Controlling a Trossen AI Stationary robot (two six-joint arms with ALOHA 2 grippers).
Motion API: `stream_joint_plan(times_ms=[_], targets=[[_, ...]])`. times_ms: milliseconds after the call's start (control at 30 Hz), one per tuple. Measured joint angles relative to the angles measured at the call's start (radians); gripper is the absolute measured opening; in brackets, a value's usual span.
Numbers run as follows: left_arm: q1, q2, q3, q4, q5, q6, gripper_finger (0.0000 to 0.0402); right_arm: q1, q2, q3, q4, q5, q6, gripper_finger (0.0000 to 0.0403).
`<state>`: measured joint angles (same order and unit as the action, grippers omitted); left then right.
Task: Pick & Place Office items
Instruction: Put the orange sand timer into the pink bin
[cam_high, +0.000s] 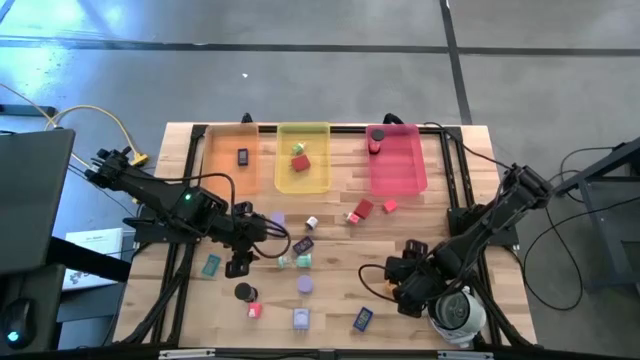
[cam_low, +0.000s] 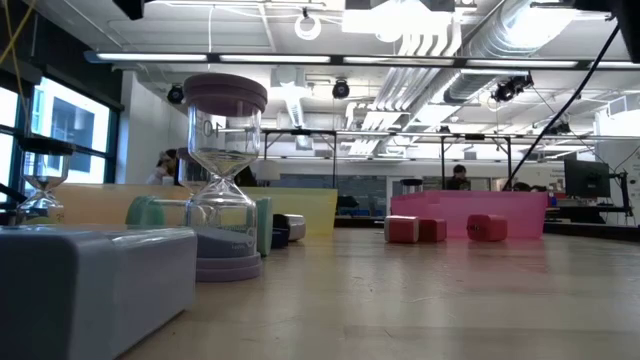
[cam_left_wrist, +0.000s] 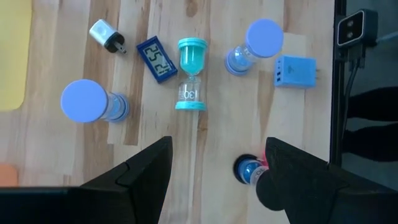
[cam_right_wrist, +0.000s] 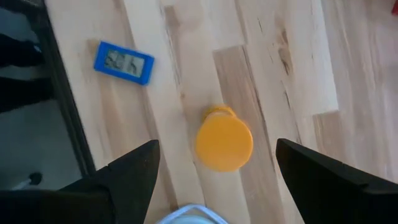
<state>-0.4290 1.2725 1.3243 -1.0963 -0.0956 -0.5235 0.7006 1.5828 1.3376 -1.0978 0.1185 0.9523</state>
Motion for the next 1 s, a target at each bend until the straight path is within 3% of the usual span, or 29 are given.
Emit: stream_joint_plan(times_ms=[1000], targets=[[0.0, 0.0, 0.0, -0.048, 0.013, 0.0, 0.025, -0.035, 0.176, -0.013, -0.013, -0.058, 0.039, 0.0311]])
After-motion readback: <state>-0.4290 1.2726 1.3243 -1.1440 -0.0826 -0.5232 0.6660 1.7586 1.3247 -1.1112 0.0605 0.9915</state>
